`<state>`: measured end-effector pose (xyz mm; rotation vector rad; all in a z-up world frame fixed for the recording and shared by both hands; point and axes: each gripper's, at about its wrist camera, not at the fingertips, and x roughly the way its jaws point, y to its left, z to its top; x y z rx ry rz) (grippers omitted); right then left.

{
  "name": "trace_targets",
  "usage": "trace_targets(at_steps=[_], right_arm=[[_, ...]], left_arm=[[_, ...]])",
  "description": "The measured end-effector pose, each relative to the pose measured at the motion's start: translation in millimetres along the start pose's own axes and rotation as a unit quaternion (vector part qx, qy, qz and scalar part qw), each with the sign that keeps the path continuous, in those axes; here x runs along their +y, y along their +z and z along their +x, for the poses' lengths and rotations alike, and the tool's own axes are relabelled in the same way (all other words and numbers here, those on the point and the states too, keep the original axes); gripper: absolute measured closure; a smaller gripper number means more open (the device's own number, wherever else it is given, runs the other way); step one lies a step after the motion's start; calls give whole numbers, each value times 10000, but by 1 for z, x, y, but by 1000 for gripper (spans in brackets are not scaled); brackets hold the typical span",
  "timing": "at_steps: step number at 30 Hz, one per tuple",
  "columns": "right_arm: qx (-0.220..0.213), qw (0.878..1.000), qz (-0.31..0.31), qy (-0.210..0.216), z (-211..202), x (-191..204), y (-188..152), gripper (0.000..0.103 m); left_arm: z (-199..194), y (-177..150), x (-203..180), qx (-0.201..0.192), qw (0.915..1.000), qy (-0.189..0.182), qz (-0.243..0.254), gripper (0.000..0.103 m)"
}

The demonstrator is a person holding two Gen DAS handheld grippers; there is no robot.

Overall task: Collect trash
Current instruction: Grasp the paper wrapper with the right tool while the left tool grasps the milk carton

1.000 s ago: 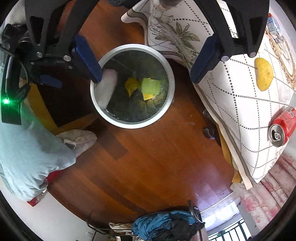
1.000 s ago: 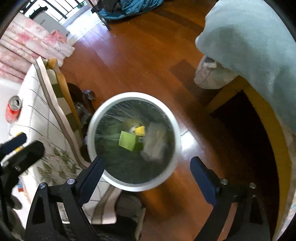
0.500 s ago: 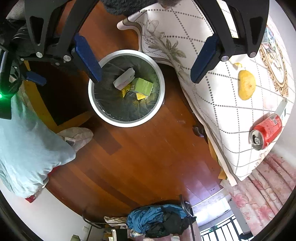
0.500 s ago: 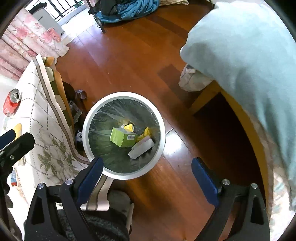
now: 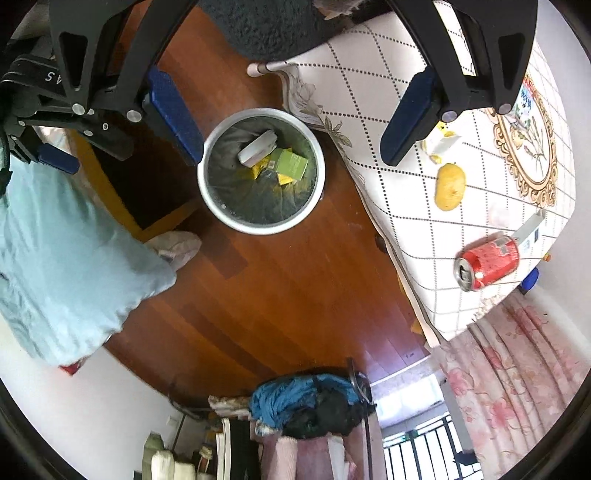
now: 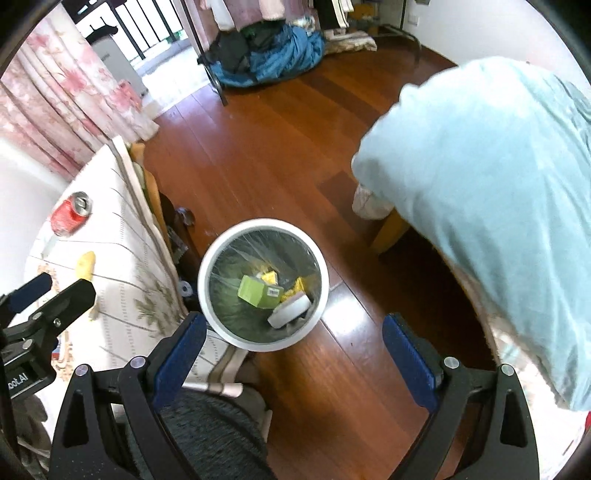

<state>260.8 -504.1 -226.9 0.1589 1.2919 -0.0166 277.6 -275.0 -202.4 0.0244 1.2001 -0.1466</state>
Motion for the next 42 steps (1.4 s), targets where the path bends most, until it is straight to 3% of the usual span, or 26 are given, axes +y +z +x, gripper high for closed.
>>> trace_targets(at_steps=[8,13,16,22,27,30,35,37,39,42], right_arm=[[-571,9973,-26,470,-77,31,6,6],[-697,9932,-308,883,-96,89,8,6],[-548,9914,-576,1042,-79,137,7,6],[175,9862,-1130,1194,1,238,-4,6],[765,9807,-1462,1044,78,288,-23,6],[975,9794,-1528,888,115,308,-28,6],[957,9800,-1549,801,149,326,-27,6],[937,9792,-1610,800,156,333,-27,7],[930,9776,-1729,752,161,341,-30,17],[746,9770,-1914,566,161,349,-34,28]], left_arm=[[-67,1,33,-618,9976,-32,-322,5],[-101,-6,86,-903,9931,177,-727,5],[-106,-21,134,-908,9891,523,-1034,5],[-63,-74,237,-209,9784,1245,-1634,5],[-8,-114,285,439,9737,1539,-1623,5],[30,-126,299,856,9755,1519,-1341,5],[71,-127,305,1177,9807,1263,-914,5],[80,-127,307,1206,9804,1351,-772,6],[85,-125,309,1108,9820,1392,-636,7],[91,-126,317,1179,9810,1349,-748,34]])
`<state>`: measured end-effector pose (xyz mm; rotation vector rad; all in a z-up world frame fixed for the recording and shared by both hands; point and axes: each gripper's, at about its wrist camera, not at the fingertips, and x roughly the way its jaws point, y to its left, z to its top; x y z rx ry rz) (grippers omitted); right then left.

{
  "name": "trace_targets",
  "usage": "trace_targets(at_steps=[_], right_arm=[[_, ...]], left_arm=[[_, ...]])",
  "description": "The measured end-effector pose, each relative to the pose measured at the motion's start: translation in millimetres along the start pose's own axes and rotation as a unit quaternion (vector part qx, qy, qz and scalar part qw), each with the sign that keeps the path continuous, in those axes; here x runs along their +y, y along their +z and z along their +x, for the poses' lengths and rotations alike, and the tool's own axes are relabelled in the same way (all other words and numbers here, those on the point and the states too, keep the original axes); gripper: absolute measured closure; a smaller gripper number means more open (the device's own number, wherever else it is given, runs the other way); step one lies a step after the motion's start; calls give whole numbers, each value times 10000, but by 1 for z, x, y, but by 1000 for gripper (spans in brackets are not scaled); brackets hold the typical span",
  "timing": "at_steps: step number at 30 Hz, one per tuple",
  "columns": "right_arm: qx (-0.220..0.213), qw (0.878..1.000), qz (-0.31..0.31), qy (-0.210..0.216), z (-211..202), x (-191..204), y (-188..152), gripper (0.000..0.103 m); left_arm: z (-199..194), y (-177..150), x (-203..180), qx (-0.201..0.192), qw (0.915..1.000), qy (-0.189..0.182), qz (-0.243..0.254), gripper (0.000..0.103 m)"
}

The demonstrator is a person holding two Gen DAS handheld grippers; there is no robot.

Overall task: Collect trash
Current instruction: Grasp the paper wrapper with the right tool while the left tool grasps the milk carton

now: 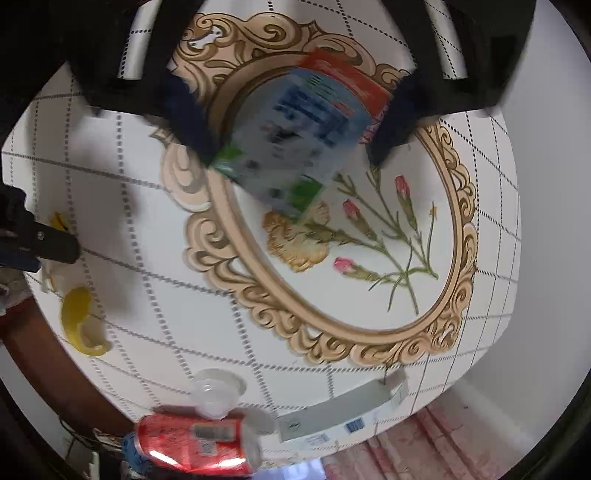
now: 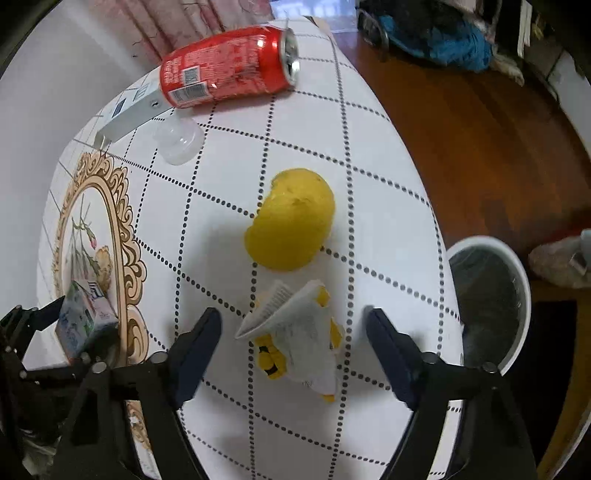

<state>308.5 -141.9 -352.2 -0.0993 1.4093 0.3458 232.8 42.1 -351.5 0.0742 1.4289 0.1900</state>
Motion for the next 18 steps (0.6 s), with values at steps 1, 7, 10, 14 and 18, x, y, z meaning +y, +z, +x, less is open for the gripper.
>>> trace_targets(at_steps=[1,7,10,14,18], right_arm=[[-50,9999,-39,-94,0,3,-1,32],[-173,9992,-191,-300,-2,9,0,52],[-197,9990,-245,-326,-3,10,0,53],[-203,9989,-250,-334,-7,10,-3,56],[-164,9995,-201,-189,-11,12,-5,56]], left_arm=[[0,0,2,-24,10000,-71,-40,39],[1,-3,2,-102,9997,-175,-103,45],[-3,-4,3,-115,9997,-173,-104,46],[-8,-9,3,-124,9997,-156,-164,47],[-9,-8,9,-144,9995,-147,-223,49]])
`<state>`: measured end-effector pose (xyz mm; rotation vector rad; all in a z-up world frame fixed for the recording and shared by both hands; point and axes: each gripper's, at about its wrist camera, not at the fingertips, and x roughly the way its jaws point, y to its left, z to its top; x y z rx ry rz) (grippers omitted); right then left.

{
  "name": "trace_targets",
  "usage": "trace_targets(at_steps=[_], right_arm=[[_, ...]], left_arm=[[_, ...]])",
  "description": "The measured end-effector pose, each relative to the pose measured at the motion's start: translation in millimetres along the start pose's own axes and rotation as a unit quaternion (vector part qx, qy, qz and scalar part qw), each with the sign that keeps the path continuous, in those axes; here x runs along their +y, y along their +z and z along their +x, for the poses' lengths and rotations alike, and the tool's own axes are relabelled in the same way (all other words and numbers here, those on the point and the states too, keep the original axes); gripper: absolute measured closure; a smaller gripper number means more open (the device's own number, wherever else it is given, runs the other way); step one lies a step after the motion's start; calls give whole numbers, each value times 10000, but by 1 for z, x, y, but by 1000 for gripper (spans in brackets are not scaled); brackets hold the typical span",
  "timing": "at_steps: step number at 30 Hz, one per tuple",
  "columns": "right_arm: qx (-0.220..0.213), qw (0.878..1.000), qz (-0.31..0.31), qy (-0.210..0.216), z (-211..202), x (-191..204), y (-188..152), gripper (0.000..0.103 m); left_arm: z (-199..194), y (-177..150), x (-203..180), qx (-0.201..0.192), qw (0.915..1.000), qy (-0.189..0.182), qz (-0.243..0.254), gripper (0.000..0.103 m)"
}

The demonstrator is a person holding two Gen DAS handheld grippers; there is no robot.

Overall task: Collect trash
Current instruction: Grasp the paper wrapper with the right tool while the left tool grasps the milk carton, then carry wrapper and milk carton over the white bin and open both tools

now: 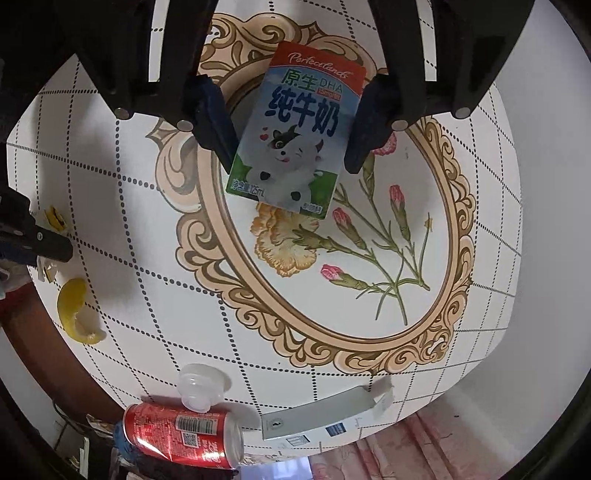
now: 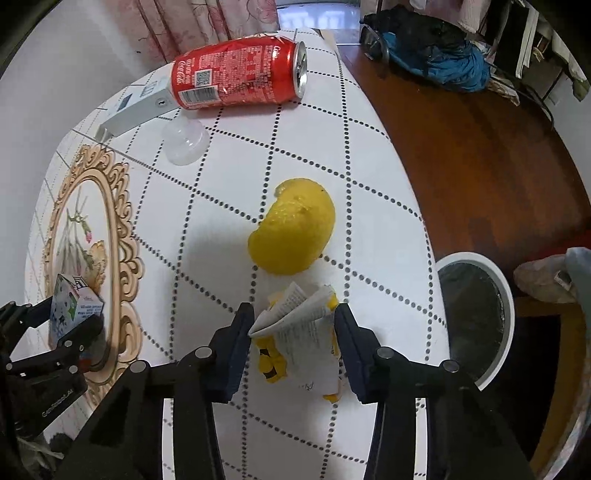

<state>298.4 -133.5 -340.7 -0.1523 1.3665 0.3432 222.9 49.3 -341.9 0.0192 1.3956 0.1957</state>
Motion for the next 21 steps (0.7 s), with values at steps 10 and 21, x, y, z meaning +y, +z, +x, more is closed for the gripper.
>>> trace_targets(at_steps=[10,21], right_arm=[[-352,9985,-9,423,-48,6,-10,56],[-948,9922,212,781,-133,-37,-23,56]], left_arm=[[-53,0,2,-482,9987,11,-182,50],[-150,5,-38,-1379,9898,-309,-170,51]])
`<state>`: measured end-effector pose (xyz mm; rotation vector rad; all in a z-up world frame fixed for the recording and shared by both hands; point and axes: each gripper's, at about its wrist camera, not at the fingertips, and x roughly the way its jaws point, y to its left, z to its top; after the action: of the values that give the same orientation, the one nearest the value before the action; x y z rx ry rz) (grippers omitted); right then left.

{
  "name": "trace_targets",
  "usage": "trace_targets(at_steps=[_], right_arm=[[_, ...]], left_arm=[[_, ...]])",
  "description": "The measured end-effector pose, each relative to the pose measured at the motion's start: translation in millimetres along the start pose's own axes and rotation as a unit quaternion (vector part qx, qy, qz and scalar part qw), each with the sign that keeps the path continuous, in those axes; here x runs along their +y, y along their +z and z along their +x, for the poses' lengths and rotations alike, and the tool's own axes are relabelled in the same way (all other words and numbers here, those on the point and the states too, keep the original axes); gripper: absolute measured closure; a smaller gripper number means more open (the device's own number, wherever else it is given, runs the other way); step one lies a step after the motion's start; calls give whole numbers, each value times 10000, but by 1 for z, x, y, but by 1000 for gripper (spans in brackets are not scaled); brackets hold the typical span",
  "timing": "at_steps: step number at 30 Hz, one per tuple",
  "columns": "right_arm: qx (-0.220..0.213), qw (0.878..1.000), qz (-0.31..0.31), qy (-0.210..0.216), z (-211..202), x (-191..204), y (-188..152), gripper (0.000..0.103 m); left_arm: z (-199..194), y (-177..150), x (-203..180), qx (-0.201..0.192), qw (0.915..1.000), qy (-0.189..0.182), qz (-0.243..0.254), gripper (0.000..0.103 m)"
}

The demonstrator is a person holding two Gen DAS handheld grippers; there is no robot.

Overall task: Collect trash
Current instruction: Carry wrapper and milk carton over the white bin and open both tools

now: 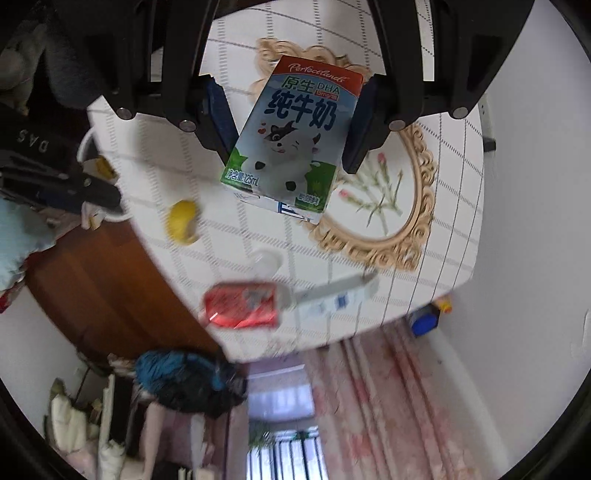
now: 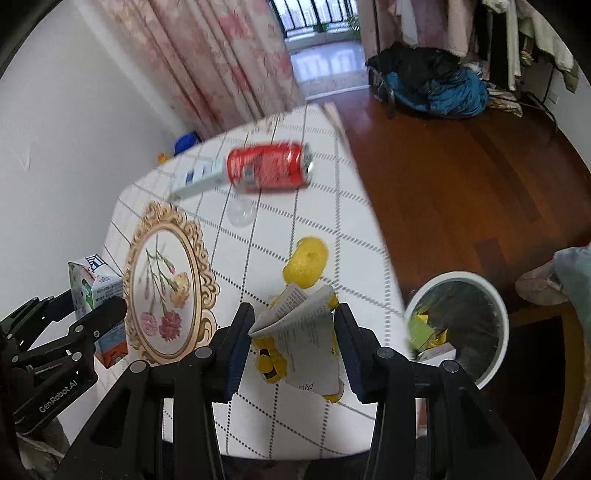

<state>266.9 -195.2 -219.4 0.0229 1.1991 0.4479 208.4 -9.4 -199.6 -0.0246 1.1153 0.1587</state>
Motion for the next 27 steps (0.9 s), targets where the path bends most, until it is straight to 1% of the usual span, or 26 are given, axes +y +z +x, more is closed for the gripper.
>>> trace_targets(at_steps=[3,7,10,13,16,21,23,27], right_arm=[[-241,9996,167,43,-31,-20,4,56],[-581,9973,455,-9,-73,-60,4,56],[-742,9948,672,-172,-96,-96,2,56],[-820,9917,919,-371,-108,-133,-3,56],[-784,9871,1274,-569,-111,-179,-12,56],[-637,9798,1739,-761,-101,-240,-32,56],[-567,9777,1851,-810,-94,-258,-38,56],[-349,9745,2070,-794,-70,-289,-50,56]], left_arm=[[-20,11,-18,-225,9996,-151,50,51],[-42,28,-54,-507,9976,-420,230,51],[-53,39,-83,-635,9953,-637,359,51],[-55,50,-117,-689,9924,-889,501,51],[-50,59,-149,-666,9898,-1046,697,51],[-30,65,-203,-501,9856,-1256,1013,51],[-16,64,-222,-348,9841,-1392,1051,51],[8,61,-253,-78,9819,-1501,1155,51]])
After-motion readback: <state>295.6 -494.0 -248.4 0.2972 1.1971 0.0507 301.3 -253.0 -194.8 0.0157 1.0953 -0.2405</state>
